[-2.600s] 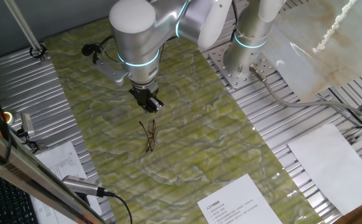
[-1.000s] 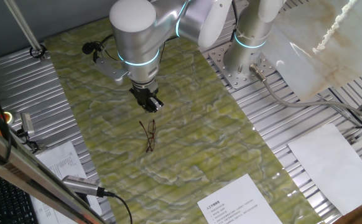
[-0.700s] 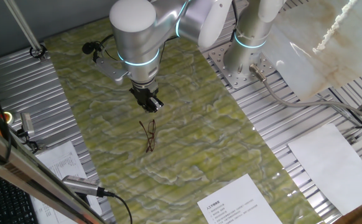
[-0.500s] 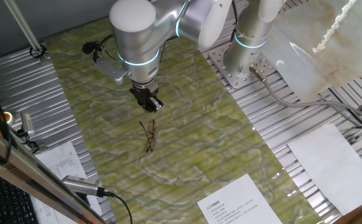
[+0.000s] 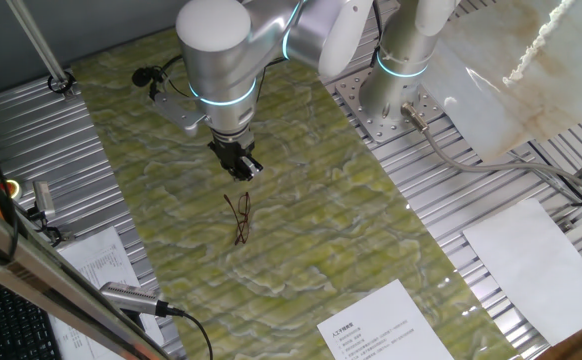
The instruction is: Unfold the leg of the glasses (with one hand)
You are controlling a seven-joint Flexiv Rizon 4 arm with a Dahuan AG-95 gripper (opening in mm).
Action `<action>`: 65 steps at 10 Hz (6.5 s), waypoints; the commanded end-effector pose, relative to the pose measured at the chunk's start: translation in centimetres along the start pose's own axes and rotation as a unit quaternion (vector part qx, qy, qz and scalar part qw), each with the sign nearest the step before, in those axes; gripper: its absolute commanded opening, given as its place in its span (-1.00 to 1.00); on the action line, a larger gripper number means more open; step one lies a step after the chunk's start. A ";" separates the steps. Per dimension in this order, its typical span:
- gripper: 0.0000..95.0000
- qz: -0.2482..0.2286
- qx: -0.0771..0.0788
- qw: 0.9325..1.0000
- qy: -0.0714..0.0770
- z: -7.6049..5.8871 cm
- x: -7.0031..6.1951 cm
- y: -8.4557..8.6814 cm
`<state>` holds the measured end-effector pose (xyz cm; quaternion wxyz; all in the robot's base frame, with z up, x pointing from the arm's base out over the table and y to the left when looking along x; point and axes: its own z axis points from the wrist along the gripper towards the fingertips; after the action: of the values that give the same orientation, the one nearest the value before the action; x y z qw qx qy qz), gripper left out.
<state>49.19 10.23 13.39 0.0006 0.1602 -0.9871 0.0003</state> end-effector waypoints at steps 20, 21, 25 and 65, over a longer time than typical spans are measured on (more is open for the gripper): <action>-1.00 -0.029 -0.008 1.000 -0.009 0.7 0.1 0.2; -1.00 -0.029 -0.008 1.000 -0.008 0.8 0.0 0.2; -1.00 -0.027 -0.007 1.000 -0.008 0.9 0.0 0.3; -1.00 -0.089 -0.007 0.996 -0.027 6.4 -1.3 1.1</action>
<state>49.96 11.67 6.85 -0.0273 0.2482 -0.9683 -0.0114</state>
